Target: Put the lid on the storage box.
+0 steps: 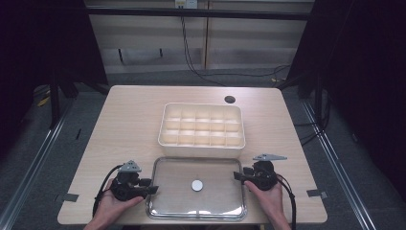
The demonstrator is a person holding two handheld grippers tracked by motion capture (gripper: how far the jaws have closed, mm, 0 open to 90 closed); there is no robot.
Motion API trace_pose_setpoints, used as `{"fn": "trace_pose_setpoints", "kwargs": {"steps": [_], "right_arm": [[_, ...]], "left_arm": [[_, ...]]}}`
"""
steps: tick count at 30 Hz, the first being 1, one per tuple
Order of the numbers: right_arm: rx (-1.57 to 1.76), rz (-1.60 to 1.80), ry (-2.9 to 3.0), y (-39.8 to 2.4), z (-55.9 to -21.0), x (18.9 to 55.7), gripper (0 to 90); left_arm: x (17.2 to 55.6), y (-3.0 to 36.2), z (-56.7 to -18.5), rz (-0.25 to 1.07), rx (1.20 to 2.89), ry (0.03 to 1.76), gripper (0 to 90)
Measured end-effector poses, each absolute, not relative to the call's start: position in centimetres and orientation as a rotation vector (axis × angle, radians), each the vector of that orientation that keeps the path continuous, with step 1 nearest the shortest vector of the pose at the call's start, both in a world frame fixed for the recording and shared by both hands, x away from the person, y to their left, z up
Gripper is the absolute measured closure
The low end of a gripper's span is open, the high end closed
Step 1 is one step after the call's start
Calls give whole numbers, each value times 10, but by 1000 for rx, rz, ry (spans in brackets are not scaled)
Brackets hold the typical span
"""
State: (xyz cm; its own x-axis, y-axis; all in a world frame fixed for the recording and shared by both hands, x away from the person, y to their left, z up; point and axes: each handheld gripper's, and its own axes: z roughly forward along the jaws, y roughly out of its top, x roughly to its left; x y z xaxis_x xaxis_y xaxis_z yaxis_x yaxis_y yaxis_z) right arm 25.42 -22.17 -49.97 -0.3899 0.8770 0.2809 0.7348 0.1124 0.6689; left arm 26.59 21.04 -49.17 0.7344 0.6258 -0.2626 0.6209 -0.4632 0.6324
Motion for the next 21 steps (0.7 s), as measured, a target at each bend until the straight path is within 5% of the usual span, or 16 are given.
{"fn": "trace_pose_setpoints", "kwargs": {"steps": [21], "right_arm": [[1908,1387,2028,-238,-508,252,529]], "left_arm": [[263,210,-492,16,2202,933,587]]}}
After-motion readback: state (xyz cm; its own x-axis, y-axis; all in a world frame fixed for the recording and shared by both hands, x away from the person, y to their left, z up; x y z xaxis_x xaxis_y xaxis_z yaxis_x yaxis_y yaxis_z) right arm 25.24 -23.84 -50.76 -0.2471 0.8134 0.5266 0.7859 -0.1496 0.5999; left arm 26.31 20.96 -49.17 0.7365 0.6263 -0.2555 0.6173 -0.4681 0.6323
